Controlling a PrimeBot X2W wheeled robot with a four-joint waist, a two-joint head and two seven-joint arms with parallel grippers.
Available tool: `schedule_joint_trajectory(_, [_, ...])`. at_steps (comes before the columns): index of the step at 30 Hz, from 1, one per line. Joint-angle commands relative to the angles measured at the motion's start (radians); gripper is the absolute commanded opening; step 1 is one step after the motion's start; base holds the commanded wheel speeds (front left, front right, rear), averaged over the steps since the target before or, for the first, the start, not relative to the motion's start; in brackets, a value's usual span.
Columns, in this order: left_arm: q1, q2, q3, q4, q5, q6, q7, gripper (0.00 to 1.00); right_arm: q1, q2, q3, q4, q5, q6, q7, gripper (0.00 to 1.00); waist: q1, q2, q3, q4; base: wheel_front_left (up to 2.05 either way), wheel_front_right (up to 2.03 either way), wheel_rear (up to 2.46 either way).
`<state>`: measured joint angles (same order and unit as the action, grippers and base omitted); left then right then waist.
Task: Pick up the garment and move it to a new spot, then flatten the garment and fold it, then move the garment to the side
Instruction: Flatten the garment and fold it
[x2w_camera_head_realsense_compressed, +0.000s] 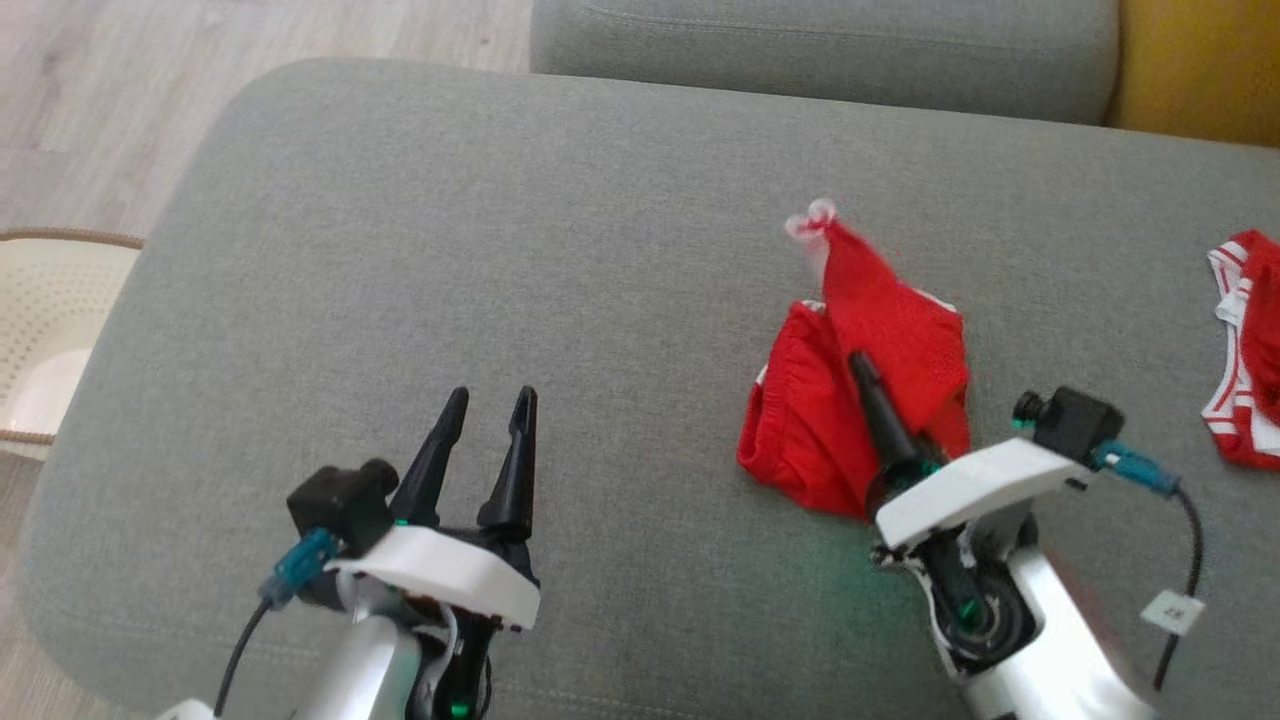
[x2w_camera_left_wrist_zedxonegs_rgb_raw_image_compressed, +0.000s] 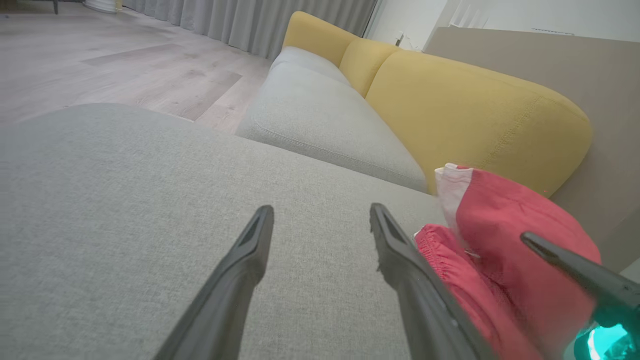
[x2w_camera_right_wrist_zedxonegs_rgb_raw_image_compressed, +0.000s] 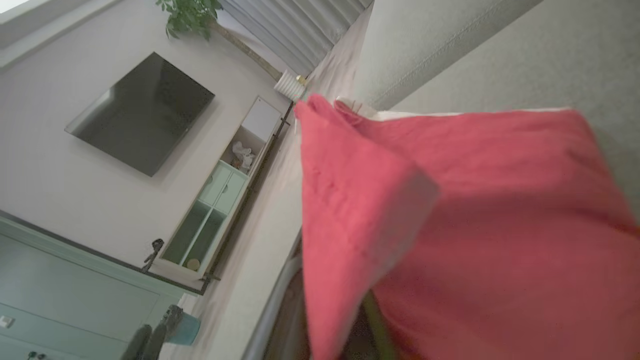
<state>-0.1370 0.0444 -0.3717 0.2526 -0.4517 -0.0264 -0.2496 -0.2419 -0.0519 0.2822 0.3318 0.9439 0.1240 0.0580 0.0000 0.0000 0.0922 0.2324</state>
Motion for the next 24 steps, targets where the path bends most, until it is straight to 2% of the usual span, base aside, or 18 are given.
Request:
schedule_joint_trajectory(1, [-0.01, 0.006, 0.037, -0.032, -0.011, 0.006, -0.012, 1.0, -0.018, 0.002, 0.032, -0.023, -0.018, 0.007, -0.018, 0.0, 0.0, 0.0, -0.003, 0.008, 0.0, 0.0, 0.0])
schedule_joint_trajectory(6, [0.0, 0.006, 0.041, -0.034, -0.012, 0.005, -0.012, 1.0, -0.024, 0.002, 0.069, 0.037, -0.039, 0.007, -0.036, 0.0, 0.0, 0.0, 0.002, 0.018, 0.0, 0.0, 0.0])
schedule_joint_trajectory(8, [0.0, 0.006, 0.039, -0.033, -0.013, 0.005, -0.012, 1.0, -0.031, 0.002, 0.087, 0.056, -0.049, 0.007, -0.042, 1.0, 0.0, 0.0, 0.006, 0.021, 0.0, 0.0, 0.0])
schedule_joint_trajectory(12, [-0.005, 0.006, 0.035, -0.035, -0.015, 0.006, -0.012, 1.0, -0.043, 0.002, 0.145, 0.062, -0.026, 0.007, -0.046, 1.0, 0.0, 0.0, 0.016, 0.026, 0.0, 0.0, 0.0])
schedule_joint_trajectory(16, [-0.013, 0.006, 0.03, -0.035, -0.018, 0.006, -0.012, 1.0, -0.055, 0.002, 0.209, 0.106, -0.007, 0.007, -0.023, 1.0, 0.0, 0.0, 0.026, 0.032, 0.0, 0.0, 0.0])
schedule_joint_trajectory(24, [-0.015, 0.006, 0.027, -0.031, -0.019, 0.007, -0.012, 1.0, -0.102, 0.002, 0.272, 0.228, 0.056, 0.007, 0.013, 1.0, 0.0, 0.0, 0.03, 0.026, 0.0, 0.0, 0.0])
